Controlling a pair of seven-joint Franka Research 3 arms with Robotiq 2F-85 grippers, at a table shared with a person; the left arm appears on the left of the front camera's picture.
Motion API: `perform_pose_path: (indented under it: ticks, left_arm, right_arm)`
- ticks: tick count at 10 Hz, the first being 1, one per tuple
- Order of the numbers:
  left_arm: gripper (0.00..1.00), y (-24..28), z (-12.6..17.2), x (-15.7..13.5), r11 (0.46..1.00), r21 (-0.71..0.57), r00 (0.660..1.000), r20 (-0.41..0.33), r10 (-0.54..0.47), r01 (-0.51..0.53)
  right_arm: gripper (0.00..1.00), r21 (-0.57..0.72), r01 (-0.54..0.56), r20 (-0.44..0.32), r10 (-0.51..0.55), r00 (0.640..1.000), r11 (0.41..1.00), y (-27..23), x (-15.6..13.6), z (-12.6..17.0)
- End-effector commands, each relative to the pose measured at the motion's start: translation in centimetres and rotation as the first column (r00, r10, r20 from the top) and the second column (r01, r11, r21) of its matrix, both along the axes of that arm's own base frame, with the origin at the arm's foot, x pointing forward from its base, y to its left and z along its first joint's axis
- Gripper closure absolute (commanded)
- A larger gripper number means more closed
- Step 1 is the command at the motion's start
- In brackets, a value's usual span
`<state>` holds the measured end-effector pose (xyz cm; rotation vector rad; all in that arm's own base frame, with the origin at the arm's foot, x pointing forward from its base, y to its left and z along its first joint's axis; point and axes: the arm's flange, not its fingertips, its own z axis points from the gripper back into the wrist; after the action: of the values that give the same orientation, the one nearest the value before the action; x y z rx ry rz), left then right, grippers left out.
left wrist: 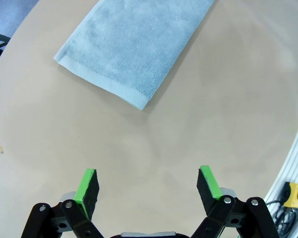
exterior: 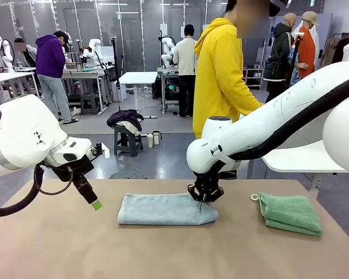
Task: Fold the towels and place them in the basket.
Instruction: When a person lays out a Towel with hook on the table, fold it in half twice.
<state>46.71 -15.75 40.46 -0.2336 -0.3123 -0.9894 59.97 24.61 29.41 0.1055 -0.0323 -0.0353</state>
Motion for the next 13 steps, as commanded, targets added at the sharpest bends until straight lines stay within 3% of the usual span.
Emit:
perform_pose_path:
  ticks: [1,3,5,8,13]
  left_arm:
    - [0.0,0.0,0.4,0.4,1.0,0.009,1.0,-0.013,-0.004,0.005]
    - [0.0,0.0,0.4,0.4,1.0,0.009,1.0,-0.013,-0.004,0.005]
    - [0.0,0.0,0.4,0.4,1.0,0.009,1.0,-0.013,-0.004,0.005]
    - [0.0,0.0,0.4,0.4,1.0,0.009,1.0,-0.013,-0.004,0.005]
    - [0.0,0.0,0.4,0.4,1.0,0.009,1.0,-0.013,-0.004,0.005]
  right_arm:
    - [1.0,-0.019,-0.011,0.011,0.011,1.0,1.0,-0.9,-0.9,-0.6]
    - [1.0,-0.061,-0.017,0.042,0.019,0.999,0.998,-0.7,-1.7,1.4]
    - [1.0,-0.232,-0.064,0.031,0.073,0.997,0.971,-1.6,-2.3,4.3]
    - [1.0,-0.371,-0.058,0.07,0.09,0.993,0.927,-3.0,-2.9,8.8]
    - [1.0,-0.42,-0.155,0.096,0.214,0.972,0.894,2.0,-4.5,12.3]
